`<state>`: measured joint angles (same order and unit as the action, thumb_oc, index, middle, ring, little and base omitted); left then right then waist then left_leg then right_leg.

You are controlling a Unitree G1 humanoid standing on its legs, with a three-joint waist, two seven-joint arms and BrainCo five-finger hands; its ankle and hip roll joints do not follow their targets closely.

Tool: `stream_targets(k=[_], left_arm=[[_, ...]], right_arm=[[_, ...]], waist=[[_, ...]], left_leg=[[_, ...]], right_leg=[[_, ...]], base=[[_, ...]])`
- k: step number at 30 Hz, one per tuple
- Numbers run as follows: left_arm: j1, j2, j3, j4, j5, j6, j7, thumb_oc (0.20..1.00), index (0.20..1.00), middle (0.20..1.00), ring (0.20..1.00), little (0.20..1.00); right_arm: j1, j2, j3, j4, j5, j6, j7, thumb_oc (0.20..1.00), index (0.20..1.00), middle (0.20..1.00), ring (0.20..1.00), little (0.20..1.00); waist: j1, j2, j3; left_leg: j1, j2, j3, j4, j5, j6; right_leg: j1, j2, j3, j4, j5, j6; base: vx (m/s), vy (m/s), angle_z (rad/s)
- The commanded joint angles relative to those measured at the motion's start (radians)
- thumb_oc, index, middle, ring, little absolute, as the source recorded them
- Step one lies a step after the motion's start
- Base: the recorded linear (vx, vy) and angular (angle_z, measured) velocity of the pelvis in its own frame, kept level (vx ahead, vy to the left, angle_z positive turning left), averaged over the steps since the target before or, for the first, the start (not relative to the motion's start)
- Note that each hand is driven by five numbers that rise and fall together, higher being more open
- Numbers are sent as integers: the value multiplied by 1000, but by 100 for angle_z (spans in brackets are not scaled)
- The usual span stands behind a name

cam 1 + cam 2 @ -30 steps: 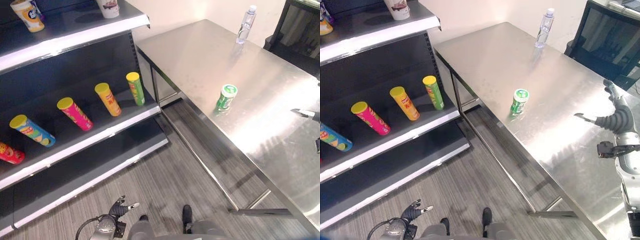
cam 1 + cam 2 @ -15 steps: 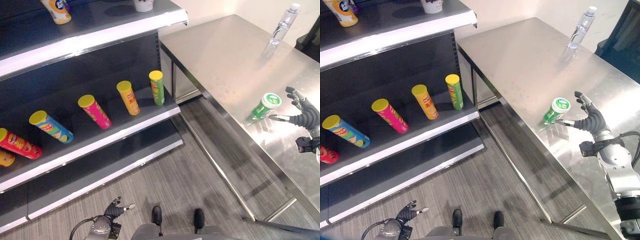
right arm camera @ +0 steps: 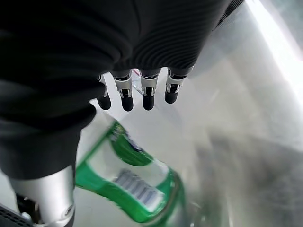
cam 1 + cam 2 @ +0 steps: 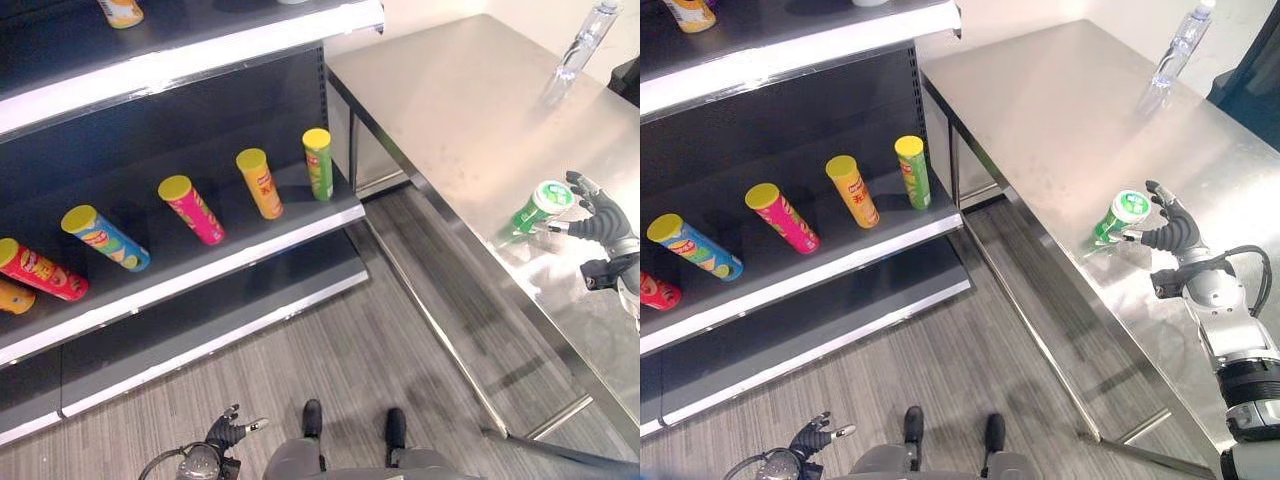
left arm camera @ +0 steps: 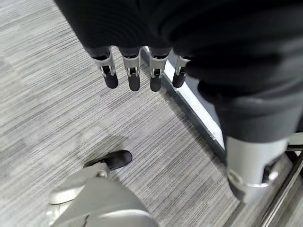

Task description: Put the goods on the table back onto the shelves and tidy them up.

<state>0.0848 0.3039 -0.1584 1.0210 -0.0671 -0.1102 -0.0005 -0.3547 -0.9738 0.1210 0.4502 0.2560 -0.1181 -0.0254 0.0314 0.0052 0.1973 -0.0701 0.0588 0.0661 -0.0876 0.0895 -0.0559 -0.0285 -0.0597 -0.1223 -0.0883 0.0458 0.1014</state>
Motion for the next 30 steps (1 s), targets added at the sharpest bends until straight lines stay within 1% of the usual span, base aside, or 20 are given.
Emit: stream_targets(k=[1, 6, 15, 21, 24, 30], left_arm=[[-48, 29, -27, 6, -41, -28, 17, 1000, 1000, 1000, 1000, 1000], [-49, 24, -32, 12, -56, -27, 21, 1000, 1000, 1000, 1000, 1000], [-48, 13, -31, 23, -65, -28, 31, 1000, 1000, 1000, 1000, 1000], [-46, 4, -29, 23, -64, -26, 33, 1000, 1000, 1000, 1000, 1000], [-44, 3, -26, 21, -62, -26, 29, 1000, 1000, 1000, 1000, 1000], [-49, -1, -31, 14, -62, -28, 25, 1000, 1000, 1000, 1000, 1000]], right_arm=[[-160, -71, 88, 23, 62, -37, -10, 1000, 1000, 1000, 1000, 1000], [-197, -52, 112, 75, 67, -36, -20, 1000, 1000, 1000, 1000, 1000], [-225, -35, 113, 99, 45, -39, -47, 1000, 1000, 1000, 1000, 1000], [-214, -37, 97, 70, 35, -43, -57, 1000, 1000, 1000, 1000, 1000], [-193, -45, 86, 19, 30, -49, -49, 1000, 1000, 1000, 1000, 1000], [-197, -61, 118, 7, 29, -53, -20, 1000, 1000, 1000, 1000, 1000]], waist=[[35, -42, 19], [42, -45, 25], [48, -46, 26], [48, -49, 25], [48, -51, 26], [49, -55, 25]], left_leg=[[46, 34, 12, 22, -58, -83], [42, 40, 9, 18, -53, -85], [44, 44, 6, 14, -52, -87], [49, 46, 7, 13, -53, -88], [54, 49, 5, 13, -56, -89], [59, 52, 7, 11, -57, -90]], right_leg=[[-55, -38, 55, 95, -72, 111], [-58, -35, 47, 94, -71, 110], [-52, -34, 34, 90, -74, 111], [-44, -32, 28, 88, -78, 110], [-37, -32, 24, 88, -81, 109], [-32, -31, 18, 84, -80, 109]], base=[[0, 0, 0], [5, -4, 2], [0, 0, 0], [0, 0, 0], [0, 0, 0], [-1, -3, 3]])
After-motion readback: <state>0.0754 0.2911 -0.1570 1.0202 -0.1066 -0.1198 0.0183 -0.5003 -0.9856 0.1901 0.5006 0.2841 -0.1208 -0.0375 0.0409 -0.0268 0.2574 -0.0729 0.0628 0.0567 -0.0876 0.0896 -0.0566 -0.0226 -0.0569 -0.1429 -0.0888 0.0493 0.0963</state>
